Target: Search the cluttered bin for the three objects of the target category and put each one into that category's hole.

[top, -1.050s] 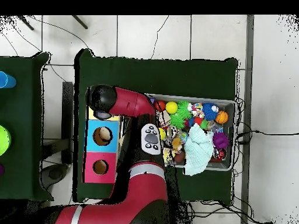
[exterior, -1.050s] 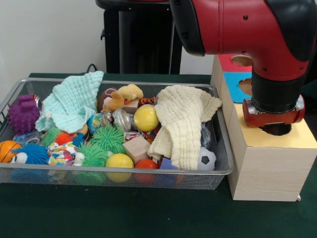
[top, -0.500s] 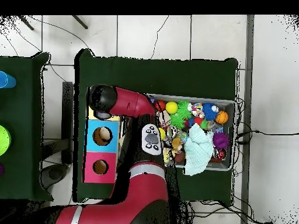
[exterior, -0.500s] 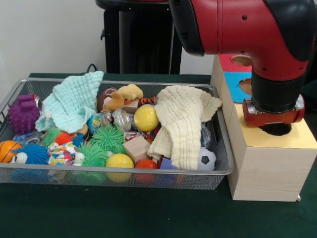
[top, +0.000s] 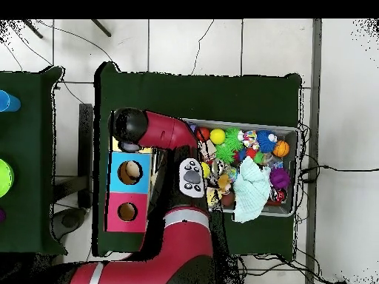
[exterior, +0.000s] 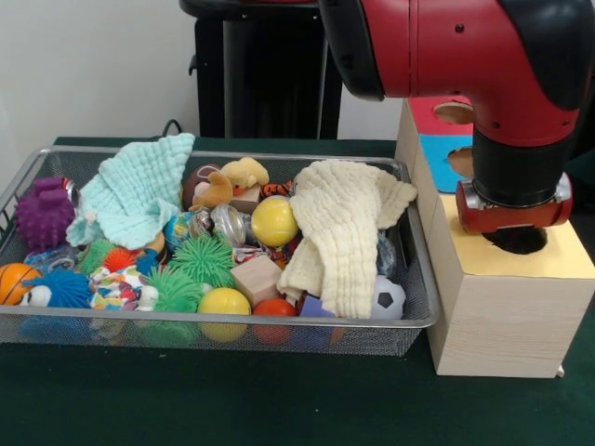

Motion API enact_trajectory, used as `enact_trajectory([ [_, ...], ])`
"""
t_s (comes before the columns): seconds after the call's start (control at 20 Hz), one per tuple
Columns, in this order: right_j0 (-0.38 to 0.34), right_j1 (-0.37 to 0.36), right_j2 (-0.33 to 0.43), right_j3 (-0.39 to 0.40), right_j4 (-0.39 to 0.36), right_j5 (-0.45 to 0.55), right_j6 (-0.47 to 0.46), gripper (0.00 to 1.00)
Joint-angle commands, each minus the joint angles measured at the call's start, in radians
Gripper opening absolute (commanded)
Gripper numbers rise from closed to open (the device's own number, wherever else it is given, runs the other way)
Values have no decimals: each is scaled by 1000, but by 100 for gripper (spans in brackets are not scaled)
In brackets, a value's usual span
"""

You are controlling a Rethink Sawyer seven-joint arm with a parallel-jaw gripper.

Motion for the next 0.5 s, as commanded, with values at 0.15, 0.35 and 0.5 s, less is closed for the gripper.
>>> enact_trajectory([
  [0.15,-32,-128,31,152,35,86,203,0],
  [0.35,-24,-194,11,129,24,176,209,0],
  [0.5,-16,-221,-2,108,14,228,221,0],
])
